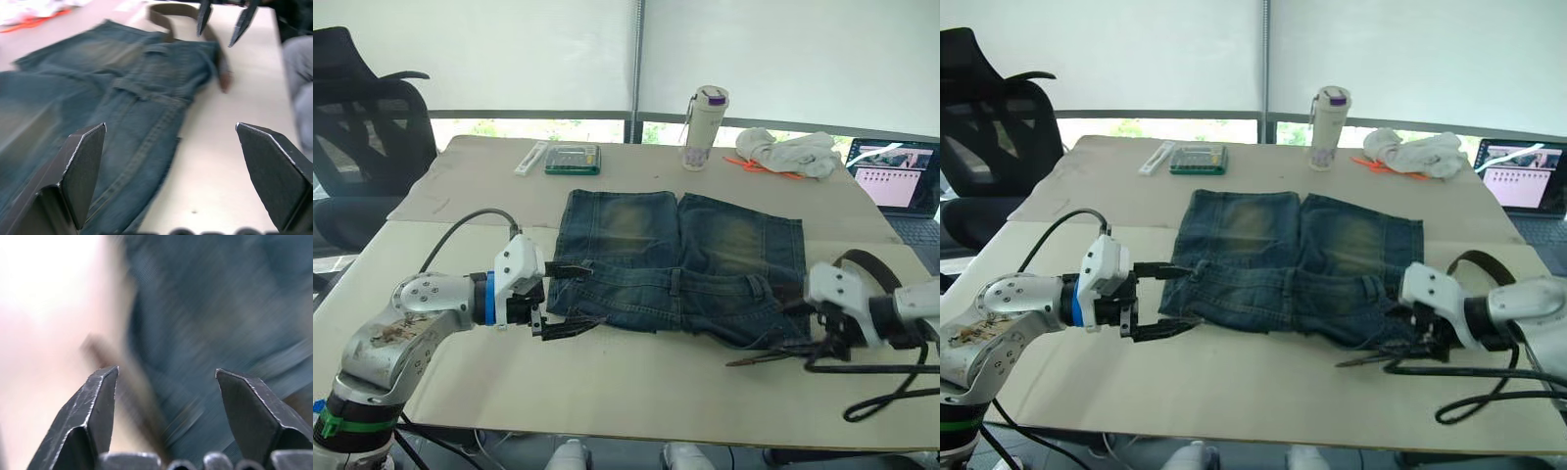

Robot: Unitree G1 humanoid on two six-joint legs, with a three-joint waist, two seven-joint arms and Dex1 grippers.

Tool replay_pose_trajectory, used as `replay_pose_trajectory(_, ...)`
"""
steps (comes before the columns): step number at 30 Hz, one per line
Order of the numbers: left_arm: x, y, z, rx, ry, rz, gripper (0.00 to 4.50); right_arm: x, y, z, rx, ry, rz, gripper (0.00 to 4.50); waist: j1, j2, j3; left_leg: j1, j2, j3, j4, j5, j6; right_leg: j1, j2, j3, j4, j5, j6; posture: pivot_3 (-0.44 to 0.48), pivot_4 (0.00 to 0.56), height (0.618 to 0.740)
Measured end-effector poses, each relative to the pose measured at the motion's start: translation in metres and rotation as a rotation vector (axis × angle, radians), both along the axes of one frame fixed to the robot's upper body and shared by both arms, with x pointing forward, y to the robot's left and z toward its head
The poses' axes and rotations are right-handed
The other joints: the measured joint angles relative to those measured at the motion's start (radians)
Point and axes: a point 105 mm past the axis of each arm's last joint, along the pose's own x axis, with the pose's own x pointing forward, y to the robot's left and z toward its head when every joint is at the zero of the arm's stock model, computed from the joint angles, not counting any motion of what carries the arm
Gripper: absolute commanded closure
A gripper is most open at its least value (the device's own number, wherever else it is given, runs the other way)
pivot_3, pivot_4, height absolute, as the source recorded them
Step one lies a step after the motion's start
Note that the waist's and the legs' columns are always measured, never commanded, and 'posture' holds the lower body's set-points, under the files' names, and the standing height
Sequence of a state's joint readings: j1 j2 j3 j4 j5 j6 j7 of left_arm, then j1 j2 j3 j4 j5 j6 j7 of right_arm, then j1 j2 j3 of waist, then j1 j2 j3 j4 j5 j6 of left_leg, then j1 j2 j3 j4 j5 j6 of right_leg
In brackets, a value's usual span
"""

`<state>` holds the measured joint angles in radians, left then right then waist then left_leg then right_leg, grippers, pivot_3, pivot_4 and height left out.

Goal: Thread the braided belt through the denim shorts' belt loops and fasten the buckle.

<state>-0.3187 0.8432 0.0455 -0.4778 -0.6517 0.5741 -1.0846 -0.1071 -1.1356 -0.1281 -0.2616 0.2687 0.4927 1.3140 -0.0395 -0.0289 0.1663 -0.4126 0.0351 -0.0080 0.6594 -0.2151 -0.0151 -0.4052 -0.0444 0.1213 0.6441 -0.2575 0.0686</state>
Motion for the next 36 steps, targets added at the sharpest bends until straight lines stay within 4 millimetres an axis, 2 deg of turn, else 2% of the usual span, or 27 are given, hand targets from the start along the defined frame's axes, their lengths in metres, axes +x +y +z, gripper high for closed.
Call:
replay_pose_trajectory(7, -0.019, -0.019, 0.005, 0.016, 0.010, -0.212, 0.00, -0.003, -0.007, -0.025, -0.075, 0.017, 0.034, 0.94, -0.005, 0.000, 0.000, 0.000, 0.000, 0.000, 0.000, 0.000, 0.000, 0.000, 0.000, 0.000, 0.001, -0.001, 0.001, 0.000, 0.150, 0.737)
replay_pose_trajectory(11, -0.020, -0.024, 0.012, 0.018, -0.018, -0.263, 0.00, -0.004, -0.009, -0.028, -0.088, 0.014, 0.037, 2.09, -0.003, 0.000, 0.000, 0.000, 0.000, 0.000, 0.001, 0.000, 0.000, 0.000, 0.000, 0.000, 0.001, -0.001, 0.001, 0.000, 0.150, 0.737)
replay_pose_trajectory(15, -0.021, -0.027, 0.009, 0.013, -0.009, -0.290, 0.00, -0.001, -0.015, -0.034, -0.135, -0.012, 0.028, 3.49, -0.004, 0.000, 0.000, 0.000, 0.000, 0.000, 0.001, 0.000, 0.000, 0.000, 0.000, 0.000, 0.001, -0.001, 0.001, 0.000, 0.150, 0.737)
replay_pose_trajectory(16, -0.020, -0.027, 0.009, 0.013, -0.007, -0.294, 0.00, 0.000, -0.017, -0.038, -0.153, -0.016, 0.027, 3.96, -0.004, 0.000, 0.000, 0.000, 0.000, 0.000, 0.001, 0.000, 0.000, 0.000, 0.000, 0.000, 0.001, -0.001, 0.001, 0.000, 0.150, 0.737)
replay_pose_trajectory(18, -0.019, -0.027, 0.009, 0.014, -0.008, -0.294, 0.00, 0.001, -0.017, -0.041, -0.146, -0.022, 0.024, 4.46, -0.004, 0.000, 0.000, 0.001, 0.000, 0.000, 0.001, 0.000, 0.000, 0.000, 0.000, 0.000, 0.001, -0.001, 0.001, 0.000, 0.150, 0.737)
replay_pose_trajectory(23, -0.017, -0.028, 0.010, -0.007, 0.002, -0.294, 0.00, -0.006, -0.004, -0.033, -0.022, 0.039, 0.009, 4.46, -0.004, 0.000, 0.000, 0.000, 0.000, 0.000, 0.001, 0.000, 0.000, 0.000, 0.000, 0.001, 0.002, 0.000, 0.000, 0.000, 0.150, 0.737)
replay_pose_trajectory(25, -0.016, -0.035, 0.008, -0.063, 0.023, -0.281, 0.00, -0.009, 0.007, -0.020, 0.070, 0.055, 0.011, 4.46, -0.003, 0.000, 0.000, 0.001, -0.001, -0.001, 0.001, 0.000, 0.000, 0.001, 0.000, 0.001, 0.002, 0.000, 0.000, 0.000, 0.150, 0.737)
replay_pose_trajectory(29, -0.014, -0.057, -0.018, -0.145, 0.121, -0.236, 0.00, -0.006, 0.026, 0.016, 0.221, 0.013, 0.033, 4.46, -0.003, 0.000, 0.000, 0.001, -0.001, -0.001, 0.001, 0.000, 0.000, 0.002, 0.000, 0.001, 0.002, 0.000, 0.000, 0.000, 0.150, 0.737)
replay_pose_trajectory(32, -0.001, -0.077, -0.020, -0.283, 0.160, -0.166, 0.00, -0.006, 0.046, 0.034, 0.316, 0.004, 0.081, 4.46, 0.001, -0.001, 0.001, 0.001, -0.001, -0.001, 0.002, 0.000, 0.000, 0.002, 0.000, 0.000, 0.002, 0.000, 0.000, 0.000, 0.150, 0.737)
replay_pose_trajectory(36, 0.009, -0.089, -0.020, -0.375, 0.174, -0.112, 0.00, -0.008, 0.065, 0.047, 0.365, -0.006, 0.139, 4.46, 0.002, -0.001, 0.001, 0.000, -0.001, -0.002, 0.002, 0.000, 0.000, 0.001, 0.000, 0.000, 0.002, 0.000, 0.000, 0.000, 0.150, 0.737)
